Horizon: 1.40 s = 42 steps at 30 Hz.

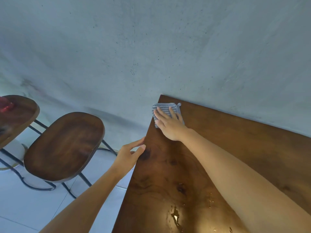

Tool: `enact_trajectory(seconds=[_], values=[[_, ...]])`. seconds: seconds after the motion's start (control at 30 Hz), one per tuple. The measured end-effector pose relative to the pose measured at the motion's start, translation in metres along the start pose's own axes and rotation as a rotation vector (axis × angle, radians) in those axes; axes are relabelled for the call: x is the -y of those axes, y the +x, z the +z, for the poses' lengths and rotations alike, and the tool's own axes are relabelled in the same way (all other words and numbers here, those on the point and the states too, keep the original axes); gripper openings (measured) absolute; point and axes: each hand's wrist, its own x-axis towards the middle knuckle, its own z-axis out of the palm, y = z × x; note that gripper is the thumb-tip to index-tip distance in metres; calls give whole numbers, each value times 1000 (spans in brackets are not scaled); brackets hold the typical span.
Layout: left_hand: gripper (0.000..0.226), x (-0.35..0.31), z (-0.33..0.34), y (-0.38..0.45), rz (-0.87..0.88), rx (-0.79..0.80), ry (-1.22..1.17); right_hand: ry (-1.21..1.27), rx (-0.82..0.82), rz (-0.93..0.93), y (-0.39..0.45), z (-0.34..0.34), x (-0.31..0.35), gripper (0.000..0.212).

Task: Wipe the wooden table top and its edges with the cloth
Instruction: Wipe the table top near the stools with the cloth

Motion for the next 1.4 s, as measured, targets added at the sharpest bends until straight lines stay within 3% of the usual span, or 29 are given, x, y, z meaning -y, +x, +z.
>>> enact_trajectory(seconds=[0.2,0.47,0.63,0.8,0.93,1.07,1.23,1.4], values=[[39,7,-1,3,28,6,-26,-115,-98,-43,-54,27,19,54],[38,6,-1,4,19,-14,7,-198,-17,96,26,-7,-14,61],[35,6,-4,5,-42,-97,41,-244,-32,83,39,-10,-15,63],[26,9,-10,3,-81,-97,-27,-206,4,32,-9,8,8,62],[43,0,-20,-9,-133,-55,-80,-199,4,-57,-74,31,40,64],[47,-7,-24,-11,-130,-46,-12,-196,-6,-158,-120,57,55,64],[34,-17,-31,-8,-92,-37,110,-156,9,-214,-108,53,37,60],[26,-17,-49,-21,8,-7,399,-126,2,-33,-58,33,13,59]])
